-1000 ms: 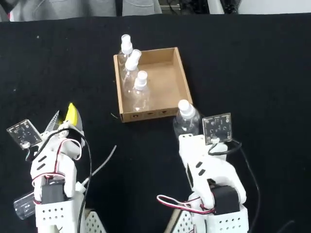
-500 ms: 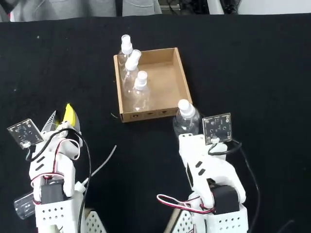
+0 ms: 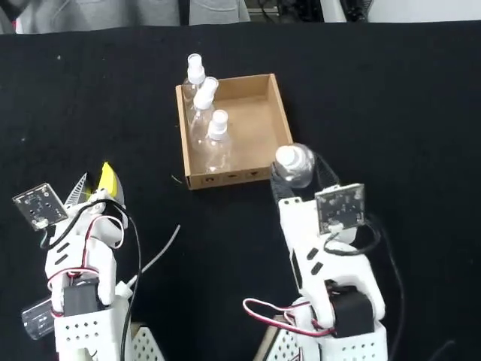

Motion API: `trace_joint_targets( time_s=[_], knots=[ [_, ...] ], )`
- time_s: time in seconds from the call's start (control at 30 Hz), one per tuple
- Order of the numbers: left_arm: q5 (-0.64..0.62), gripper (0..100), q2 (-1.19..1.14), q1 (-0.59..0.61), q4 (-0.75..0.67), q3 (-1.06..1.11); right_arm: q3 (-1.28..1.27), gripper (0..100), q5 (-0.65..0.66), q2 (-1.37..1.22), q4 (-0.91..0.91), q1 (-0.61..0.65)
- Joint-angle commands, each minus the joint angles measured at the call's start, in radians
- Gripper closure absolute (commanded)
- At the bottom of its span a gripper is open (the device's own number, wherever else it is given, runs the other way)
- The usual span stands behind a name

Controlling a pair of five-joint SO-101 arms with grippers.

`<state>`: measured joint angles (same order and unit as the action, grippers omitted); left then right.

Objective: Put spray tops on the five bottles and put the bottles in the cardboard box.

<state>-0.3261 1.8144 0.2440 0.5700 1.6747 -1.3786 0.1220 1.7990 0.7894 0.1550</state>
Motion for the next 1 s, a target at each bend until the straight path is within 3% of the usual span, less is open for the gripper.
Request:
trace_joint_targets(
  time_s=[0.0, 0.2, 0.6, 0.97],
  knots=[
    [0.009, 86, 0.008, 0.005, 0.002, 0.025, 0.127, 98.6, 0.008, -0.044, -0.048, -0.02],
    [0.009, 86, 0.008, 0.005, 0.002, 0.025, 0.265, 98.6, -0.002, -0.305, -0.149, -0.02],
    [0.009, 86, 0.008, 0.007, 0.003, 0.025, 0.464, 98.3, -0.203, -0.631, -0.293, -0.02],
    [0.009, 86, 0.008, 0.008, 0.005, 0.025, 0.575, 98.2, -0.195, -0.92, -0.33, -0.02]
  ],
)
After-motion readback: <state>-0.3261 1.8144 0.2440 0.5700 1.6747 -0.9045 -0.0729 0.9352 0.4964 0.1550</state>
